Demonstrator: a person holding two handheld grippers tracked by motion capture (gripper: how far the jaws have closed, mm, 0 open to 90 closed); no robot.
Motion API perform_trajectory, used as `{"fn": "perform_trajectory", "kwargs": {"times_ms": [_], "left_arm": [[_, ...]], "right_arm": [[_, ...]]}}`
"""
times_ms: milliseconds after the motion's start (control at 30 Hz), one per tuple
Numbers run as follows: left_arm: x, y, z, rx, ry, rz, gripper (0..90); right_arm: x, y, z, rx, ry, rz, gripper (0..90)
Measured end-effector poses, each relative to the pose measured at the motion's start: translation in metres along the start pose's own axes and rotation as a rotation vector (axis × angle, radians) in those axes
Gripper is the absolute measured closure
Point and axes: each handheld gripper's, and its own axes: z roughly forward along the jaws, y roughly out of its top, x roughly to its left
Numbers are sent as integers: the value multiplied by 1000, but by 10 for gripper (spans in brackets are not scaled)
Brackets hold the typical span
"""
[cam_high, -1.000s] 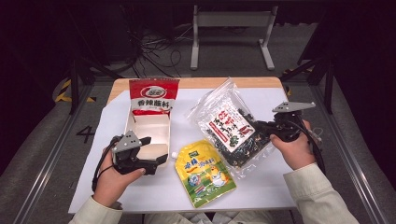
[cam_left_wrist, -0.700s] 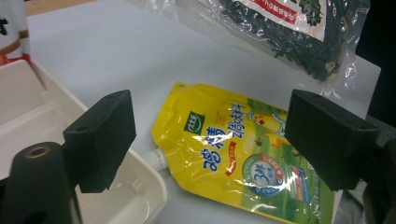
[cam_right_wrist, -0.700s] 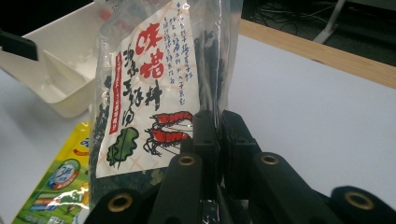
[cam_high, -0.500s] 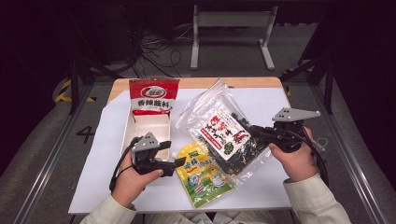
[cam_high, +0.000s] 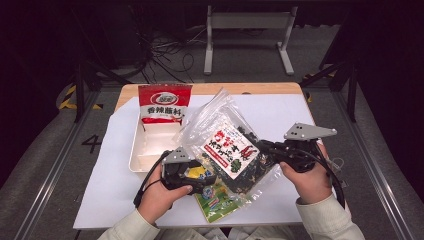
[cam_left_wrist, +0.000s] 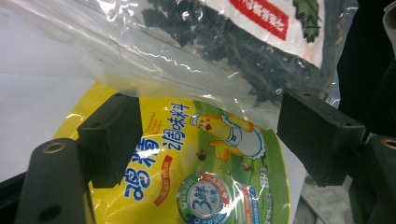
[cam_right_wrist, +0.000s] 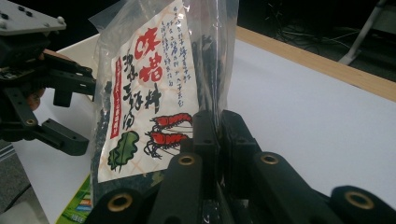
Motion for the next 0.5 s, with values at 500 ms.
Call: {"fn": "perform_trajectory", "kwargs": {"times_ms": [500], "left_arm": [[0,3,-1,-47,-36,-27,341]], "right_arm": [[6,-4,7,-10,8,-13,842]]}}
